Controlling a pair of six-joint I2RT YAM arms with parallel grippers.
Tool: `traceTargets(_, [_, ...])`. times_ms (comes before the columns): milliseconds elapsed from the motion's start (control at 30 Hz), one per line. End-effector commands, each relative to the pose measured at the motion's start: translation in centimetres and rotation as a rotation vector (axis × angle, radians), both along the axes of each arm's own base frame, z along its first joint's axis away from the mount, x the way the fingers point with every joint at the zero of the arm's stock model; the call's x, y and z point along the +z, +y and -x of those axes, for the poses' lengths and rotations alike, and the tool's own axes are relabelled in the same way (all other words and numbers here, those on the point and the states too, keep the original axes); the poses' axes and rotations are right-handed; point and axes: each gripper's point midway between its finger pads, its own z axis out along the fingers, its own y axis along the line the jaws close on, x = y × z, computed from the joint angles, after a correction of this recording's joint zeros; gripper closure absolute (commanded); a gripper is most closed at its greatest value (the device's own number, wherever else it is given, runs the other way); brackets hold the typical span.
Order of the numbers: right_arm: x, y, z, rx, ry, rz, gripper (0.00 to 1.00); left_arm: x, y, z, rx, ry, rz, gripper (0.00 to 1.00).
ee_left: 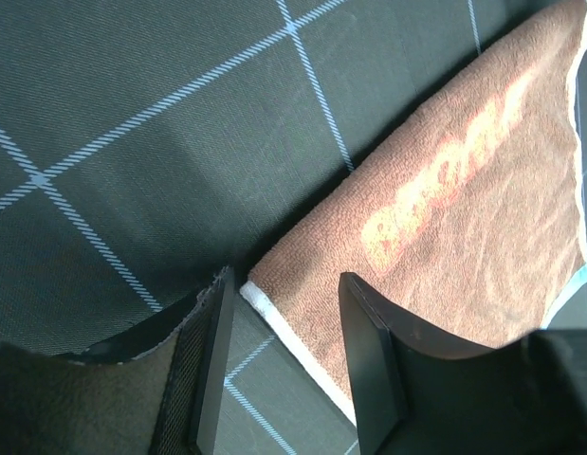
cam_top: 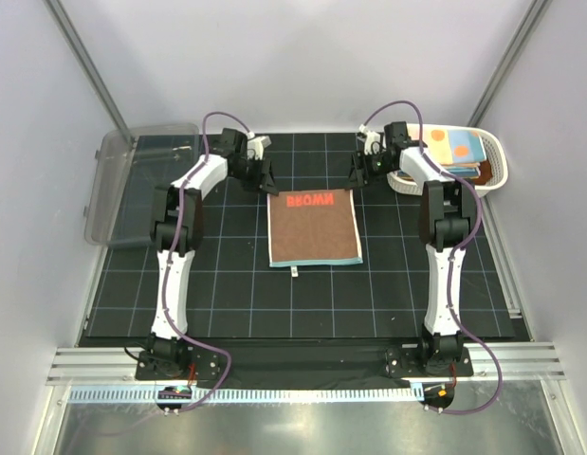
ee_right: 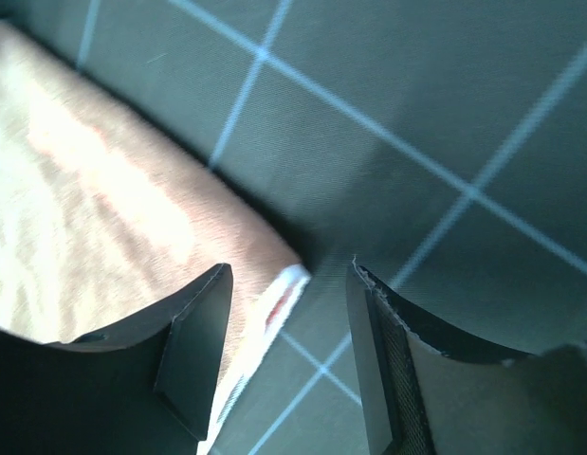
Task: Fold and stack the towels
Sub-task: Fold the towel
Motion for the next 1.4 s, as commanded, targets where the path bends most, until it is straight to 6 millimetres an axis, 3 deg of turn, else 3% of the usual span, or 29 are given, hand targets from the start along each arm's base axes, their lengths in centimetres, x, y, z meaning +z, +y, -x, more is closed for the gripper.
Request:
traceTargets(0, [1.8,1.8,0.6,0.093,-0.016,-0.086,0.43,-0.8,0.0,1.2,-0.043,0.048,0.002,0.48])
traceTargets(200, [1.1,2.0,0.7,0.097,-0.001,-0.102,0.47,-0.7,0.0,1.6,-0.067,0.059,0.000,0.54])
traceTargets(533, [0.4,1.8,0.3,0.108,0.002,-0.089,0.45,-0.8,0.2,1.7,-0.077,0.080,0.012,0.55])
traceTargets(600, [0.3,1.8,0.3,0.108,0.003,-0.090,0.49,-0.8,0.2,1.6,-0.076,0.083,0.019,0.58])
traceTargets(667, [0.5,1.7,0.0,0.103,-0.006,-0.093,0.63,-0.8,0.2,1.5,-0.074,0.084,0.022,0.68])
traceTargets(733, [0.7,1.6,-0.3,0.097,-0.016,-0.096,0.82,-1.1,0.4,1.1,-0.062,0.090,0.021,0.84])
traceTargets(800, [1.1,1.3,-0.4,0.075,-0.020,-0.091,0.94,-0.6,0.4,0.3,-0.050,0.072,0.021,1.00])
traceTargets(833, [1.9,1.2,-0.5,0.067,-0.057,-0.087,0.99,-0.5,0.6,0.1,-0.037,0.084,0.027,1.00])
traceTargets(900, [3.3,1.0,-1.0,0.046,-0.118,-0.089,0.99,0.6,0.8,-0.5,-0.020,0.073,0.051,1.00])
traceTargets(933, [2.7,1.0,-0.1,0.042,-0.103,-0.088,0.99,1.0,1.0,-0.8,-0.001,0.075,0.060,1.00])
traceTargets(967, [4.3,0.9,-0.2,0.036,-0.145,-0.087,0.99,2.0,1.1,-1.3,0.013,0.047,0.071,1.00])
traceTargets(1067, [4.8,0.9,0.2,0.025,-0.175,-0.095,0.99,3.7,1.0,-1.6,0.029,0.016,0.099,1.00])
traceTargets(1367, [6.5,1.0,0.8,0.000,-0.241,-0.118,0.99,5.3,0.6,-0.6,0.027,0.025,0.143,1.00])
